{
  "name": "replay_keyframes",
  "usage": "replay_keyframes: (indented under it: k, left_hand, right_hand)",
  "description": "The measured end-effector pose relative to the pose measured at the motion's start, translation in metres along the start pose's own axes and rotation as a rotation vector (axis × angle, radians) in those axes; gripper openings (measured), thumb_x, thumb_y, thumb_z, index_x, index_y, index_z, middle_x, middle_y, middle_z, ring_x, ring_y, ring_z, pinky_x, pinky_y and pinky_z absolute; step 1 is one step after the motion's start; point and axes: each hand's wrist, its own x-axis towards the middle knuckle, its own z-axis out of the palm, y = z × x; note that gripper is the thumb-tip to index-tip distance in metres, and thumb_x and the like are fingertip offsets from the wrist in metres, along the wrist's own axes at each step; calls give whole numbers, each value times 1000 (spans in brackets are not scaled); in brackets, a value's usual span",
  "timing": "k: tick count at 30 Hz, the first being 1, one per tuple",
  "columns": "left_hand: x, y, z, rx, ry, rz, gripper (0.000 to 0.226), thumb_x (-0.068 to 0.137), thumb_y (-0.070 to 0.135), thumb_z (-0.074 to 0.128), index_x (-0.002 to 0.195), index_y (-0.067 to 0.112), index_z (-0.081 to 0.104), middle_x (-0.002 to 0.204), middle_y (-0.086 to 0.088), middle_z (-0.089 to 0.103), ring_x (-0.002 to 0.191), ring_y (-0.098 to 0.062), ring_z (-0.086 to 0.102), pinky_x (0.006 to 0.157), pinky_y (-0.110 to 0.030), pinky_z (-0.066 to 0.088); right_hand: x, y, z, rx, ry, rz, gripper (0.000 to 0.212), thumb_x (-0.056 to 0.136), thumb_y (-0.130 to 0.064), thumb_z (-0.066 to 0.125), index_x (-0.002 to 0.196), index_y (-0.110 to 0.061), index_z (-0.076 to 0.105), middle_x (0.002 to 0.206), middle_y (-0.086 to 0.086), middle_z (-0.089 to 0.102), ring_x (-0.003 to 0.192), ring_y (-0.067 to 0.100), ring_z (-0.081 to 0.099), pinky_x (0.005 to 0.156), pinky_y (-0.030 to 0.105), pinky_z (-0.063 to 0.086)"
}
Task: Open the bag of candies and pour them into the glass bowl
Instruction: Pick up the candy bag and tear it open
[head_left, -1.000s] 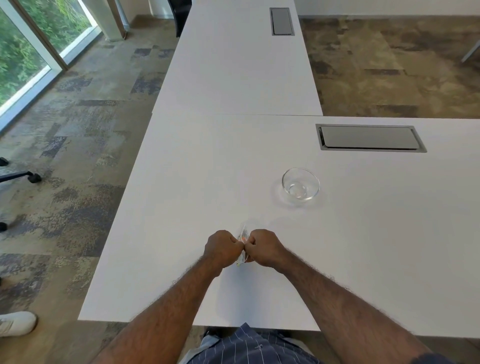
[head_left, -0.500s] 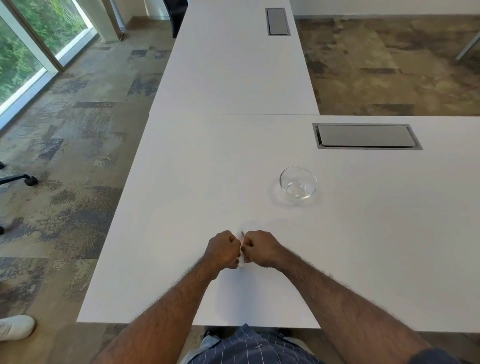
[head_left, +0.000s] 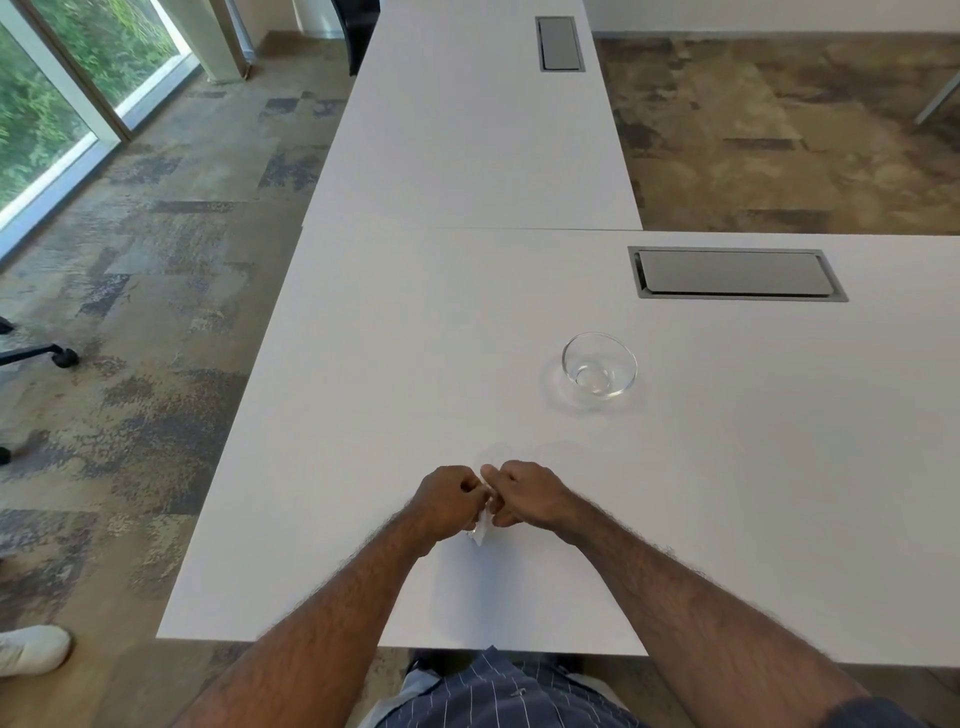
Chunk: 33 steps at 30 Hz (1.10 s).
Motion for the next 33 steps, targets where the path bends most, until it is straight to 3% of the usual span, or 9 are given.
replay_keyframes:
  k: [6,12,16,20,24,29,33]
  left_hand:
    - [-4,-1,2,-80,-20,-6,13,88,12,60,84,1,65,77,-11,70,62,-18,65,77,-38,61]
    - [-7,-2,4,-96,16,-28,15,88,10,58,87,-3,66,80,-15,74,63,-21,72,70,-37,64]
    - [-7,2,5,-70,86,-23,20,85,9,52,89,-9,59,84,-21,74,68,-29,75,72,-46,64]
    - [-6,8,5,-59,86,-7,19,84,10,51,88,-7,60,83,-19,74,67,-27,75,71,-44,64]
    - [-3,11,4,-57,94,-3,18,85,10,51,88,-5,61,86,-19,74,73,-29,76,73,-46,63]
    - [-1,8,2,-85,72,-5,14,86,8,55,82,-2,64,86,-19,73,71,-26,73,76,-45,63]
    - [2,3,-4,-195,120,-46,11,85,-1,58,83,-7,67,79,-16,71,70,-25,69,79,-46,63]
  right_hand:
    - [2,6,4,43,-32,13,33,101,-28,46,99,1,62,99,17,73,89,32,75,87,41,61]
    - [1,8,2,53,-64,-10,29,101,-16,44,97,6,63,94,15,71,94,34,74,91,43,59]
    - [3,4,4,-67,6,-28,31,94,-15,44,93,11,61,99,22,74,92,33,74,87,45,59]
    - [6,3,4,-115,88,-68,20,87,-13,47,75,-1,58,94,25,74,85,32,75,78,44,58]
    - [10,2,4,-99,124,-77,27,87,-12,47,80,11,59,93,27,73,90,40,71,82,50,58]
    - [13,8,4,10,96,-31,32,91,-21,50,83,8,61,93,21,75,89,36,74,86,48,59]
    - [8,15,-1,138,-97,13,33,88,-42,66,85,-9,63,95,9,77,84,21,77,87,36,61]
